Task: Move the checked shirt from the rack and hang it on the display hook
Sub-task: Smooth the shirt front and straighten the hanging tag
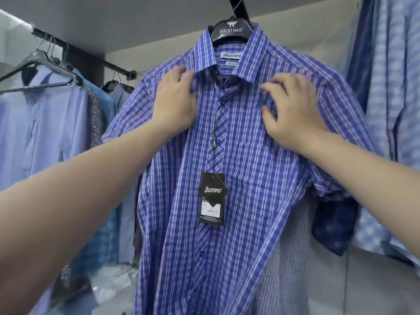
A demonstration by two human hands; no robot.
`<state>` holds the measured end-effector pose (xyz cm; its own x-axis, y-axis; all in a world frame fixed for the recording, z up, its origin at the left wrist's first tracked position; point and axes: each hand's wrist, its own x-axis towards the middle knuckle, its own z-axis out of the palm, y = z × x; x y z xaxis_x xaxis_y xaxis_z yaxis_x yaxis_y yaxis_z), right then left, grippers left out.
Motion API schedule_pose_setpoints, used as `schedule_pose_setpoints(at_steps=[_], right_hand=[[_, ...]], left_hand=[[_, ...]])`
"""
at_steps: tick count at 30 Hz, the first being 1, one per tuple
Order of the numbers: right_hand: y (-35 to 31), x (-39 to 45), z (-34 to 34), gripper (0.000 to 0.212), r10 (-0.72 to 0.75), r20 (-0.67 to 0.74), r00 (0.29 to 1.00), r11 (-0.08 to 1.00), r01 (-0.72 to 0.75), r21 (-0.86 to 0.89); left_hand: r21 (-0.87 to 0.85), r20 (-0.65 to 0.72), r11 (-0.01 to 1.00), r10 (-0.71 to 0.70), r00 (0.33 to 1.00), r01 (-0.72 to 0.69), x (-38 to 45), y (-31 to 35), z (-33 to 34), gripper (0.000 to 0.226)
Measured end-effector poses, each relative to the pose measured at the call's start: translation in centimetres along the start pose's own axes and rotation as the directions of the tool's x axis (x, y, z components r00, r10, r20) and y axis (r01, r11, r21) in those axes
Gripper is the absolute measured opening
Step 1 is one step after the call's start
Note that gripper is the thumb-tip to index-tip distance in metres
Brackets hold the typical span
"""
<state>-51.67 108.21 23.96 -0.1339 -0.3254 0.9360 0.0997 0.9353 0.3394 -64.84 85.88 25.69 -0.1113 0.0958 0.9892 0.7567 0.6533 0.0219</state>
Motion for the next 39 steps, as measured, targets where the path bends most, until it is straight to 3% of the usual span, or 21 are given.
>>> schedule_pose_setpoints(at_steps=[3, 6, 8, 12, 15, 21, 23, 25, 27, 30, 34, 39], right_hand=[[-2.6, -2.7, -0.1, 0.023, -0.005, 0.081, 0.997, 0.992, -0.006, 0.127], [-5.0, -5.2, -0.2, 0.025, -0.011, 0.243, 0.97, 0.957, -0.06, 0.285], [-6.2, -6.7, -0.3, 0.024, 0.01, 0.296, 0.955, 0.949, -0.102, 0.297], [-8.1, -8.6, -0.3, 0.013, 0.045, 0.156, 0.987, 0.987, -0.068, 0.144], [-9.1, -9.8, 0.3, 0.017, 0.073, 0.181, 0.981, 0.981, -0.103, 0.164], [-10.0, -12.4, 2.4, 0.032, 0.104, 0.256, 0.961, 0.962, -0.163, 0.219], [-10.0, -13.2, 2.8, 0.035, 0.108, 0.278, 0.954, 0.961, -0.172, 0.218], [-10.0, -14.0, 3.2, 0.033, 0.13, 0.299, 0.945, 0.947, -0.207, 0.244], [-10.4, -14.5, 3.2, 0.037, 0.218, 0.395, 0.892, 0.875, -0.359, 0.326], [-10.9, -14.6, 3.5, 0.047, 0.329, 0.563, 0.759, 0.682, -0.603, 0.414], [-12.0, -14.3, 3.8, 0.034, 0.303, 0.675, 0.672, 0.367, -0.736, 0.569], [-12.2, -13.8, 5.0, 0.013, 0.394, 0.688, 0.609, 0.267, -0.792, 0.549]], left_hand=[[-0.021, -0.015, 0.998, 0.055, 0.998, -0.055, -3.0, 0.3, -0.7, 0.036], [-0.026, -0.027, 0.995, 0.097, 0.995, -0.098, -5.9, 0.7, -1.2, 0.021], [-0.053, 0.003, 0.992, 0.112, 0.994, -0.112, -7.6, 0.9, -1.3, 0.019], [-0.022, 0.141, 0.978, 0.21, 0.968, -0.209, -10.4, 0.6, -1.2, 0.021], [-0.004, 0.199, 0.97, 0.24, 0.95, -0.244, -12.0, 0.1, -0.8, 0.025], [-0.21, 0.344, 0.978, 0.087, 0.935, -0.014, -14.2, -0.5, -0.2, 0.035], [-0.308, 0.419, 0.941, 0.001, 0.908, 0.141, -14.8, -0.3, 0.0, 0.034], [-0.42, 0.485, 0.843, -0.105, 0.868, 0.337, -15.2, -0.2, 0.2, 0.032], [-0.506, 0.55, 0.699, -0.191, 0.813, 0.506, -15.6, -0.2, 0.6, 0.033], [-0.563, 0.623, 0.546, -0.212, 0.753, 0.62, -16.1, -0.2, 1.1, 0.042], [-0.57, 0.66, 0.473, -0.223, 0.717, 0.672, -16.5, -0.2, 1.6, 0.047], [-0.555, 0.686, 0.474, -0.203, 0.699, 0.683, -16.8, 0.3, 2.2, 0.027]])
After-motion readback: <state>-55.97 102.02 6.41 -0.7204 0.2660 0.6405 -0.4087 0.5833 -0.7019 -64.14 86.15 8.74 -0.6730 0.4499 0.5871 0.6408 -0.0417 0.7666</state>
